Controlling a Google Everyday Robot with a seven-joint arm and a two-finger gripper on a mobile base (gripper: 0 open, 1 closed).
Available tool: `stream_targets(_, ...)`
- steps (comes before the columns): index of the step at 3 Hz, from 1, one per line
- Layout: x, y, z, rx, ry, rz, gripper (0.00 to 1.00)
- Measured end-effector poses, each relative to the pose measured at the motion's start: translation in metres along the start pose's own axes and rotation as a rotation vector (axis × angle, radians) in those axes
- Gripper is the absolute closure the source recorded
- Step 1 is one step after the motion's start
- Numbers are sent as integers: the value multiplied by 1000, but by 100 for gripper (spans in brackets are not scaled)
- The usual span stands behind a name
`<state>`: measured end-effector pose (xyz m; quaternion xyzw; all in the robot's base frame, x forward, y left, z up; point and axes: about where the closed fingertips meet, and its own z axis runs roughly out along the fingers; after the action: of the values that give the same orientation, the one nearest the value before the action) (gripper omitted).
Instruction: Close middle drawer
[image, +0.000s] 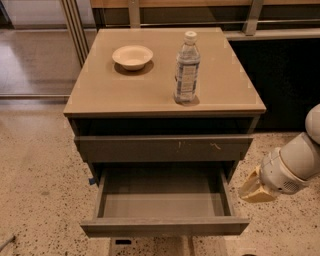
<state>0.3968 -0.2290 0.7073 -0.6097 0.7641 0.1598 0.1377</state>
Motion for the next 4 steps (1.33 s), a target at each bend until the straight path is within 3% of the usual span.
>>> stream_targets(1,23,17,60,-53,-96,13,100)
stream_targets(2,52,42,153,-140,-185,63,100)
stream_targets(3,76,64,225,-240,-236,107,100)
stream_targets(4,78,75,245,-286,-258,127,100)
